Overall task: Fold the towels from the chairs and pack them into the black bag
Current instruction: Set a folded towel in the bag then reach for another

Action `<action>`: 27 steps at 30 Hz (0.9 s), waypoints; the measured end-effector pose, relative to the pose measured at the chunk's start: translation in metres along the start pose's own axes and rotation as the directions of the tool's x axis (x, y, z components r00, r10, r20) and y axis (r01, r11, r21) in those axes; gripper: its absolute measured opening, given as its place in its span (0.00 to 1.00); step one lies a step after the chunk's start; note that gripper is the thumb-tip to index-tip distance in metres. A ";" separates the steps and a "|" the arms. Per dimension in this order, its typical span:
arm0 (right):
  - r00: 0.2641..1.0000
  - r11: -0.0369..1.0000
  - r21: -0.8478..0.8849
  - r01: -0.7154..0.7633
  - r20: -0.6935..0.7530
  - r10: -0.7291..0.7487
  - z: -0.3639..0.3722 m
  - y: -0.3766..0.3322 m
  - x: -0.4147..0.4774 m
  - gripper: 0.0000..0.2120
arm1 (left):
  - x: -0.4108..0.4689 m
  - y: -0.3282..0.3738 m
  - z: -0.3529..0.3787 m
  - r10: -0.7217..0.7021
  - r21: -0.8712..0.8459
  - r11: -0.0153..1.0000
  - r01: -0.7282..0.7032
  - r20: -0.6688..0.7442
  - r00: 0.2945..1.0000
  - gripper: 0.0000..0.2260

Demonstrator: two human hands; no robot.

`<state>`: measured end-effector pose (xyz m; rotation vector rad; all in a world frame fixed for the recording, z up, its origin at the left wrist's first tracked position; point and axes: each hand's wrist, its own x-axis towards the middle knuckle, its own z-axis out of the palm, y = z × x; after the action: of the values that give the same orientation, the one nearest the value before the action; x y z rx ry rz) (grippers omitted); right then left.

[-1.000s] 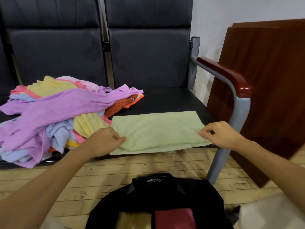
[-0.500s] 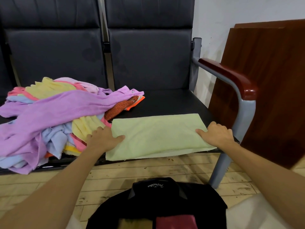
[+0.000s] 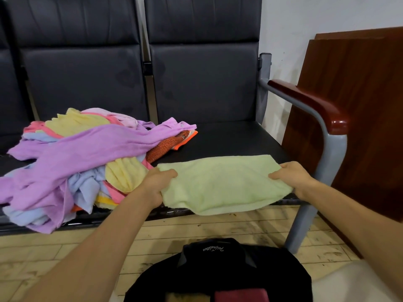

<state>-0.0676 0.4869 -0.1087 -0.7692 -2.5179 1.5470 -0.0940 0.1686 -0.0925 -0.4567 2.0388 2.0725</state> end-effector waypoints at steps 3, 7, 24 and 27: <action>0.994 0.985 0.142 -0.101 0.060 0.093 -0.007 -0.002 -0.006 0.12 | -0.012 0.003 -0.005 -0.231 -0.118 0.962 0.247 0.129 0.964 0.04; 0.980 0.944 0.274 -0.185 0.125 0.156 -0.011 -0.003 -0.009 0.15 | -0.015 0.005 -0.010 -0.284 -0.229 0.920 0.319 0.171 0.943 0.07; 0.972 0.956 0.229 -0.184 0.186 0.143 0.004 0.002 -0.001 0.15 | -0.036 0.032 0.053 0.128 -0.160 0.980 -0.113 0.086 0.988 0.04; 0.974 0.955 0.224 -0.196 0.159 0.163 0.006 0.000 -0.003 0.15 | -0.040 0.037 0.087 0.116 -0.108 0.989 -0.102 0.132 0.984 0.04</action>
<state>-0.0669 0.4809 -0.1111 -0.9057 -2.3439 1.9838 -0.0770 0.2573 -0.0434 -0.2134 1.9273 2.2108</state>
